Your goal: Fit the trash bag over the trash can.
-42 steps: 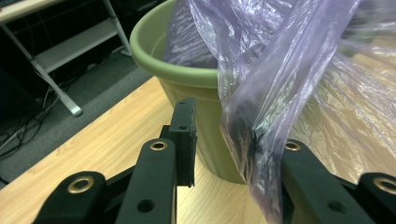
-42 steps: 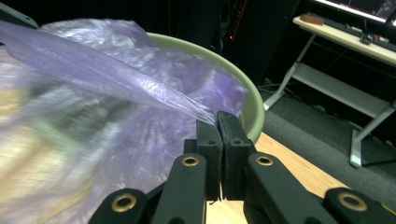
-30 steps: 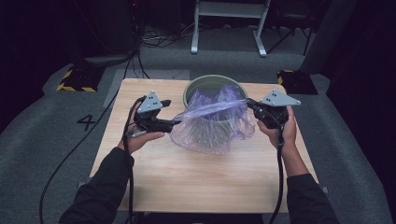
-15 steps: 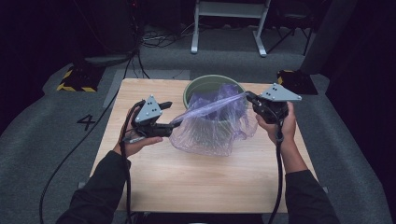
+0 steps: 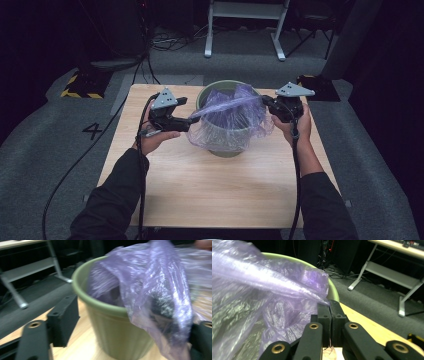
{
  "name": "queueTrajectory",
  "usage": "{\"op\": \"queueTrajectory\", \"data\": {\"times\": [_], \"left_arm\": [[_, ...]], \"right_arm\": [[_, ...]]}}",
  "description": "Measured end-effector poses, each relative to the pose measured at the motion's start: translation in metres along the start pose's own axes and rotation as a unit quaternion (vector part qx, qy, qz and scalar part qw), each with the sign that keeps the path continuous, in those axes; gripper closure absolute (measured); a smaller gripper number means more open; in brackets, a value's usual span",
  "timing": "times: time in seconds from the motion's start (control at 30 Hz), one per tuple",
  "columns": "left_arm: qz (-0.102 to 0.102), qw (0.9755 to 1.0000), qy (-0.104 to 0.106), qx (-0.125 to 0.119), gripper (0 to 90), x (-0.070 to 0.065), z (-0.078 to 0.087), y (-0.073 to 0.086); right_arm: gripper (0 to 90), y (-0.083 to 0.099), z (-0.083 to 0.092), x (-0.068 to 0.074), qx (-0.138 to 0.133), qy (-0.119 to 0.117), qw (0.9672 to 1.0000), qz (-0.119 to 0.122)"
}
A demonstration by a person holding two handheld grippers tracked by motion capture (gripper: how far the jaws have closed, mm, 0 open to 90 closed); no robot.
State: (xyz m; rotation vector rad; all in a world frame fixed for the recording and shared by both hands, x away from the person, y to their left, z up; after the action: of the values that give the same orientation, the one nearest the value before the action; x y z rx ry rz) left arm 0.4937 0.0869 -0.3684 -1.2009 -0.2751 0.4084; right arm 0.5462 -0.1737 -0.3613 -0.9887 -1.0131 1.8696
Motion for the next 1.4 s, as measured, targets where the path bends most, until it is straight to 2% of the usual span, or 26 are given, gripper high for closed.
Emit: {"op": "queueTrajectory", "data": {"times": [0.03,0.1,0.2,0.23,0.27,0.3,0.37,0.5,0.6,0.67,0.7,0.77,0.8,0.87,0.97,1.03,1.07,1.13,1.17,1.2,1.23,1.27,1.3,1.33,1.37,1.4], "left_arm": [[-0.008,0.9999,0.013,-0.005,17.6,-0.007,0.0,-0.003],[-0.014,0.9998,0.012,-0.004,16.7,-0.011,0.001,-0.006],[-0.034,0.9993,0.014,-0.01,16.2,-0.023,0.004,-0.015],[-0.042,0.9991,0.01,-0.002,15.8,-0.028,0.005,-0.017],[-0.055,0.9984,0.008,0.005,15.9,-0.037,0.006,-0.021],[-0.055,0.9984,0.008,0.005,15.8,-0.037,0.006,-0.021],[-0.071,0.9973,0.01,0.018,15.9,-0.048,0.006,-0.022],[-0.103,0.9941,-0.002,0.033,16.0,-0.07,0.009,-0.019],[-0.114,0.9922,0.021,0.047,18.4,-0.091,0.009,-0.014],[-0.123,0.9899,0.04,0.057,18.6,-0.106,0.006,-0.011],[-0.126,0.9884,0.056,0.063,18.6,-0.113,0.003,-0.009],[-0.137,0.9852,0.069,0.078,18.6,-0.124,-0.008,-0.002],[-0.137,0.9852,0.069,0.078,18.2,-0.124,-0.008,-0.002],[-0.132,0.9844,0.075,0.088,16.5,-0.125,-0.019,0.006],[-0.125,0.9851,0.085,0.082,15.6,-0.124,-0.025,0.012],[-0.133,0.9852,0.065,0.086,15.7,-0.119,-0.03,0.017],[-0.136,0.9851,0.059,0.087,18.4,-0.113,-0.033,0.021],[-0.147,0.9846,0.03,0.09,33.9,-0.104,-0.033,0.022],[-0.147,0.9846,0.03,0.09,41.3,-0.104,-0.033,0.022],[-0.151,0.984,0.018,0.093,41.3,-0.1,-0.033,0.022],[-0.155,0.983,0.007,0.098,51.3,-0.096,-0.032,0.023],[-0.158,0.9822,0.007,0.102,65.8,-0.094,-0.032,0.024],[-0.165,0.9805,0.011,0.106,73.2,-0.091,-0.031,0.025],[-0.165,0.9805,0.011,0.106,77.7,-0.091,-0.031,0.025],[-0.166,0.9797,0.012,0.112,77.7,-0.089,-0.03,0.027],[-0.173,0.978,0.012,0.117,84.5,-0.088,-0.029,0.028]], "right_arm": [[89.9,-0.001,-0.001,-0.001,-0.001,0.001,1.0,-0.003],[90.0,-0.003,0.001,0.002,-0.006,-0.001,1.0,0.005],[90.0,-0.008,0.006,0.007,-0.013,-0.003,0.9998,0.012],[90.0,-0.012,0.012,0.013,-0.019,-0.003,0.9995,0.027],[90.0,-0.013,0.013,0.016,-0.02,-0.003,0.9994,0.03],[90.0,-0.013,0.013,0.016,-0.02,-0.003,0.9994,0.03],[90.0,-0.016,0.019,0.024,-0.024,-0.008,0.9986,0.046],[90.0,-0.019,0.023,0.028,-0.024,-0.011,0.9984,0.05],[90.0,-0.019,0.023,0.029,-0.021,-0.013,0.9984,0.051],[90.0,-0.018,0.022,0.032,-0.015,-0.016,0.9982,0.055],[90.0,-0.018,0.022,0.032,-0.015,-0.016,0.9982,0.055],[90.0,-0.016,0.021,0.034,-0.012,-0.02,0.9983,0.053],[90.0,-0.016,0.02,0.034,-0.012,-0.023,0.9983,0.051],[90.0,-0.016,0.02,0.035,-0.011,-0.026,0.9984,0.05],[90.0,-0.015,0.02,0.038,-0.01,-0.033,0.9982,0.048],[89.9,-0.014,0.02,0.038,-0.008,-0.037,0.9981,0.049],[89.7,-0.013,0.02,0.039,-0.006,-0.039,0.998,0.049],[89.5,-0.012,0.02,0.039,-0.004,-0.039,0.9981,0.048],[89.5,-0.012,0.02,0.039,-0.004,-0.039,0.9981,0.048],[89.4,-0.012,0.02,0.039,-0.004,-0.039,0.9981,0.048],[89.3,-0.011,0.02,0.039,-0.003,-0.04,0.9981,0.047],[88.8,-0.011,0.02,0.038,-0.004,-0.042,0.9982,0.043],[88.8,-0.011,0.021,0.038,-0.004,-0.044,0.9982,0.04],[88.8,-0.011,0.021,0.038,-0.004,-0.044,0.9982,0.04],[88.8,-0.011,0.021,0.037,-0.003,-0.044,0.9983,0.039],[88.9,-0.011,0.021,0.036,-0.003,-0.043,0.9984,0.038]]}}
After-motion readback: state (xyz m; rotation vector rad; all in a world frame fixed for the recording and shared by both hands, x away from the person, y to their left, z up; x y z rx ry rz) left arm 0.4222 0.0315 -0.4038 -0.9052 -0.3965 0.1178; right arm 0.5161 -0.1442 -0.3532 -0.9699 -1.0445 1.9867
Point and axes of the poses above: each handheld gripper's, and its own axes: z roughly backward along the jaws, y roughly out of its underside, x roughly to its left, the point moved 9 cm from there along -z, roughly forward along the jaws, and after that the axes turned 11 degrees about y, right-handed, at the moved point
